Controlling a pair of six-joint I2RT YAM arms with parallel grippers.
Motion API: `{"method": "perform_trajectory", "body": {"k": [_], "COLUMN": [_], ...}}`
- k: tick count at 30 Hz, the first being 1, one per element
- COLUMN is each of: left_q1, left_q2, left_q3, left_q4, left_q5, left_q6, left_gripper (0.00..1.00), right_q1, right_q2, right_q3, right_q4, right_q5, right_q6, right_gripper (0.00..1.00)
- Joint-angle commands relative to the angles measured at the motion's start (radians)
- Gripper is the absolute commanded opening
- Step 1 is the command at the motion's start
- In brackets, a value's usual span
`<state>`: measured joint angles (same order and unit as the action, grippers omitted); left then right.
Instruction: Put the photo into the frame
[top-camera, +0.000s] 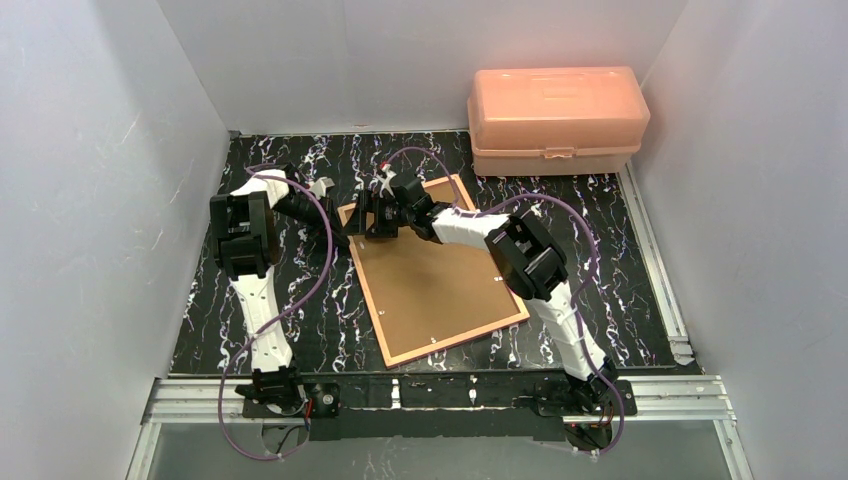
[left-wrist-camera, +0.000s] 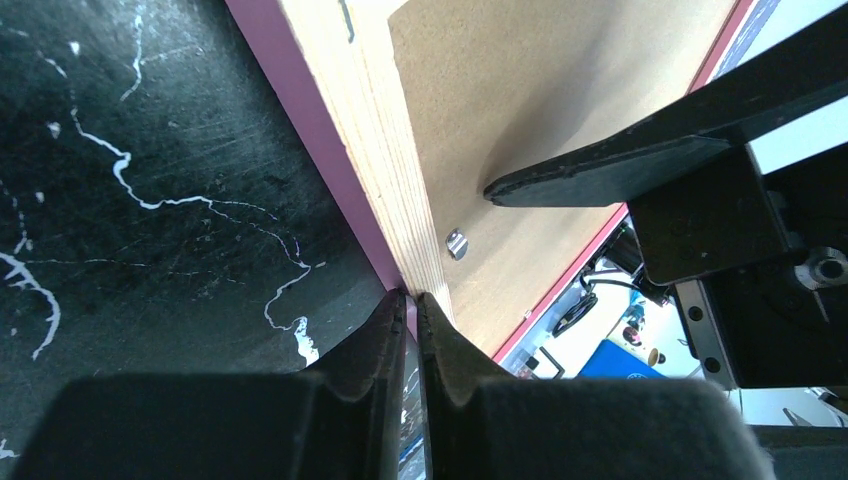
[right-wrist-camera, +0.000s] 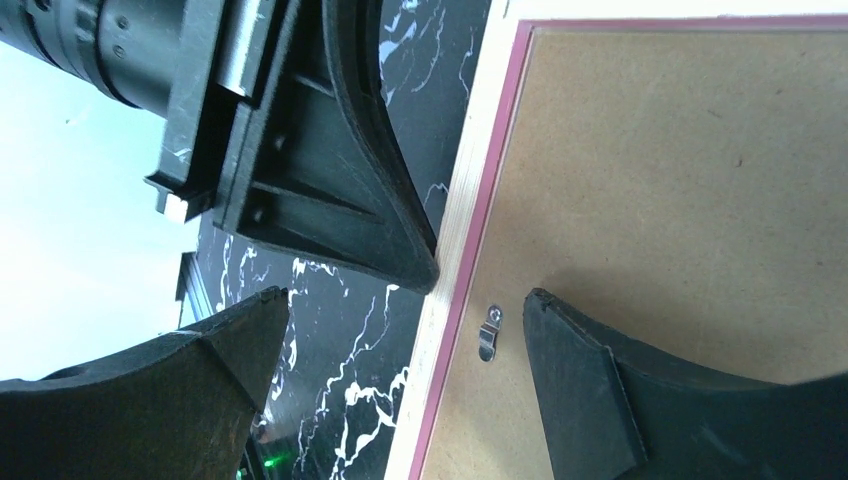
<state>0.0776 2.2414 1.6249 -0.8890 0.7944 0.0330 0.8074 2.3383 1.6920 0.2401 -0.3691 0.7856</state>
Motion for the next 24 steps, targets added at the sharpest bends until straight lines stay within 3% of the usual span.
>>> {"method": "perform_trajectory", "body": {"k": [1, 24], "left_q1": [-0.013, -0.013], "left_q2": [0.007, -0.012], "left_q3": [-0.023, -0.039], "left_q4": [0.025, 0.033], "left_q5": [-0.015, -0.020], "left_q6": [0.010, 0.016], "left_gripper": [0.06, 0.05], "right_q1": [0.003, 0.025], "right_q2": [0.020, -0.084], "right_q3": [0.041, -0.107], "right_q4": [0.009, 0.063], "right_q5": [-0.059, -0.067], "right_q6": [-0.014, 0.030], "right_gripper": [0.94, 0.94]}}
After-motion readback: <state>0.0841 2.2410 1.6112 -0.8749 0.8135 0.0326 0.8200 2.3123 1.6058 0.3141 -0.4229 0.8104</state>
